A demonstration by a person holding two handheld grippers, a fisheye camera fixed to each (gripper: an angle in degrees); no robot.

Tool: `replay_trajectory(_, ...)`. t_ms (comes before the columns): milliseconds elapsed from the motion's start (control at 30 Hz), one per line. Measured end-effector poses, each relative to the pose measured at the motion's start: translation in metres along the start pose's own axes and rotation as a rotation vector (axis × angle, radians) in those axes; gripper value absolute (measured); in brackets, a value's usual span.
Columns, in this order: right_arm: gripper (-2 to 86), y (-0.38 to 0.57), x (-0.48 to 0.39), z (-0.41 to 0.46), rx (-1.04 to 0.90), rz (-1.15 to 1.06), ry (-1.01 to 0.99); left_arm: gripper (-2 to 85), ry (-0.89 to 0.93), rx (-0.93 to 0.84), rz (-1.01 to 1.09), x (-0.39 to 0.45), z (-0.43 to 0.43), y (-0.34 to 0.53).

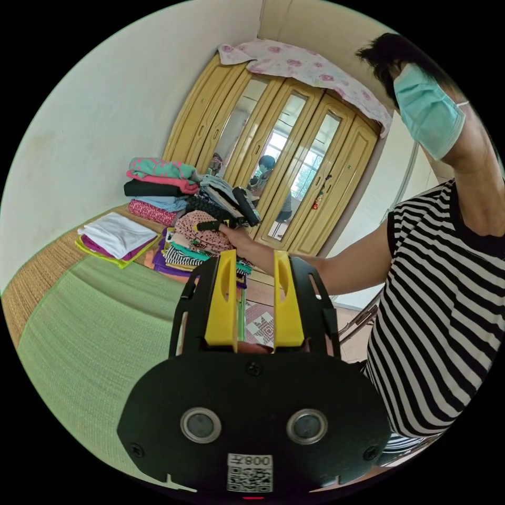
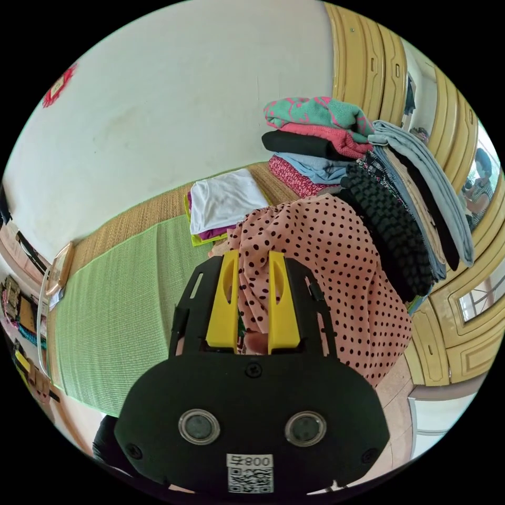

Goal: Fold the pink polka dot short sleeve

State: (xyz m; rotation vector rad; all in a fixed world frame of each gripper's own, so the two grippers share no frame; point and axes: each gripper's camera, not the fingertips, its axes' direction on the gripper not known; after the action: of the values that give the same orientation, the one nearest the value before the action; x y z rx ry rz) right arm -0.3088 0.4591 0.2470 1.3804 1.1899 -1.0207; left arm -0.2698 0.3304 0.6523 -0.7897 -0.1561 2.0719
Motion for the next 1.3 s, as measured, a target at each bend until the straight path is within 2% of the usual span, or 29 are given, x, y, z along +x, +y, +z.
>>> replay_trajectory(167, 2.2, 0.001, 0.019, -0.017, 0.019, 0.034, -0.016, 9.4, 0.004, -0.038, -0.028, 0.005, 0.005, 0.017)
replay_trajectory(267, 0.9, 0.005, 0.028, -0.037, 0.016, 0.024, -0.095, 9.2, 0.006, -0.049, -0.041, 0.01, 0.001, 0.023)
replay_trajectory(400, 0.4, 0.026, 0.02, -0.103, 0.109, -0.043, -0.265, 9.1, -0.02, -0.051, -0.062, 0.015, -0.009, 0.031)
replay_trajectory(667, 0.2, 0.104, -0.003, -0.237, 0.204, -0.181, -0.502, 9.2, -0.019, 0.013, -0.243, 0.005, -0.037, 0.062)
replay_trajectory(933, 0.2, 0.151, 0.019, -0.342, 0.245, -0.177, -0.666, 9.2, 0.103, 0.033, -0.428, -0.017, -0.034, 0.088)
replay_trajectory(1300, 0.1, 0.154, 0.051, -0.383, 0.263, -0.13, -0.805, 10.8, 0.31, 0.005, -0.738, -0.084, 0.001, 0.106)
